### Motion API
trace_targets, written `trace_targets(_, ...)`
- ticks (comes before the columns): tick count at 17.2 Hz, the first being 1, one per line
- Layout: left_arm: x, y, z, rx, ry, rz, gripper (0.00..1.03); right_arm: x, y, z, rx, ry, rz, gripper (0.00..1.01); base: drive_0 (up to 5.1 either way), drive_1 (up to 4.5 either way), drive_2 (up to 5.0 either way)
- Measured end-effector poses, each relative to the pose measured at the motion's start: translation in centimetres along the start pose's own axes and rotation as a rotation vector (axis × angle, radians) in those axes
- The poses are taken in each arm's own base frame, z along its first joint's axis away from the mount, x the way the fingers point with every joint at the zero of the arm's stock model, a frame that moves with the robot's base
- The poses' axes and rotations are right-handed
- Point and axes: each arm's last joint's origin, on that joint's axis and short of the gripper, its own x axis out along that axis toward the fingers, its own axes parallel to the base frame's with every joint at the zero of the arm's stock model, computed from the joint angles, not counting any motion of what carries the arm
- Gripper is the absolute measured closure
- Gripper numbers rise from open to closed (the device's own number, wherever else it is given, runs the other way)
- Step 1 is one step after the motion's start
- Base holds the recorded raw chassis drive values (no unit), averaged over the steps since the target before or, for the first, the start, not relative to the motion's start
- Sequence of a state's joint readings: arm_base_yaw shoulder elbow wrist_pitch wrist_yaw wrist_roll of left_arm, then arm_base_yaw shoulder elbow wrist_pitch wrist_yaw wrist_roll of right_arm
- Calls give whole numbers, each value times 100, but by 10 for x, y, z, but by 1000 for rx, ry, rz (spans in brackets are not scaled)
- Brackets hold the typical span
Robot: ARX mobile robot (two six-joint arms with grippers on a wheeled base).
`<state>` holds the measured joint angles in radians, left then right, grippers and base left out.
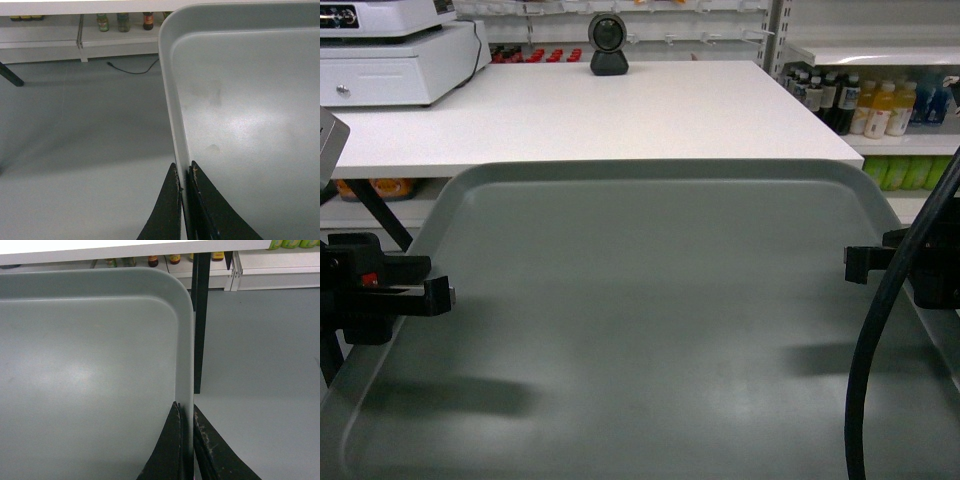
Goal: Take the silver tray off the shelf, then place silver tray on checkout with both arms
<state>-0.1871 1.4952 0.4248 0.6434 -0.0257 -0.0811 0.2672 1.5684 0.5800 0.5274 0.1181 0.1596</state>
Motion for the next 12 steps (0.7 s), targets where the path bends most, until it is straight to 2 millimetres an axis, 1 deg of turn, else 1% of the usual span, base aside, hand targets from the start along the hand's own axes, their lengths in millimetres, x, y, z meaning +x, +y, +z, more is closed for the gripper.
trace_targets(12,0,0,0,0,3,1,100,0,0,-1,-1,4,-1,98,0,0,0)
